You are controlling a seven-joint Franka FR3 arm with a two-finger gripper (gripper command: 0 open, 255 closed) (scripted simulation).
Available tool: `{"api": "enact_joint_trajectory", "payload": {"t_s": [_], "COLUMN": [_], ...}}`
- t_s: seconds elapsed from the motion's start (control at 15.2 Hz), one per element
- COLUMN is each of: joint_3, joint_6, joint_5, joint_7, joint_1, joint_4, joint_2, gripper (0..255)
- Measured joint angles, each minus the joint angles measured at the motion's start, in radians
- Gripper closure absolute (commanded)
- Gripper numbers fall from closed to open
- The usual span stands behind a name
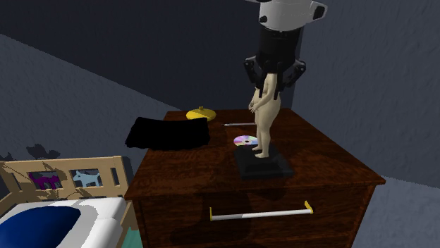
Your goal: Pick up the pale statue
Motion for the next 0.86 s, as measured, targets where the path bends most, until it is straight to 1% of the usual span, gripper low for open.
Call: {"api": "enact_joint_trajectory", "payload": {"t_s": [0.13,0.86], "joint_3": [0.0,-0.021], "joint_6": [-0.022,-0.191], "joint_5": [0.0,0.032], "joint_7": [0.005,0.022], "joint_1": [0.0,-0.011], "joint_4": [0.026,0.267], "joint_2": [0.003,0.084], "gripper": [255,255]}}
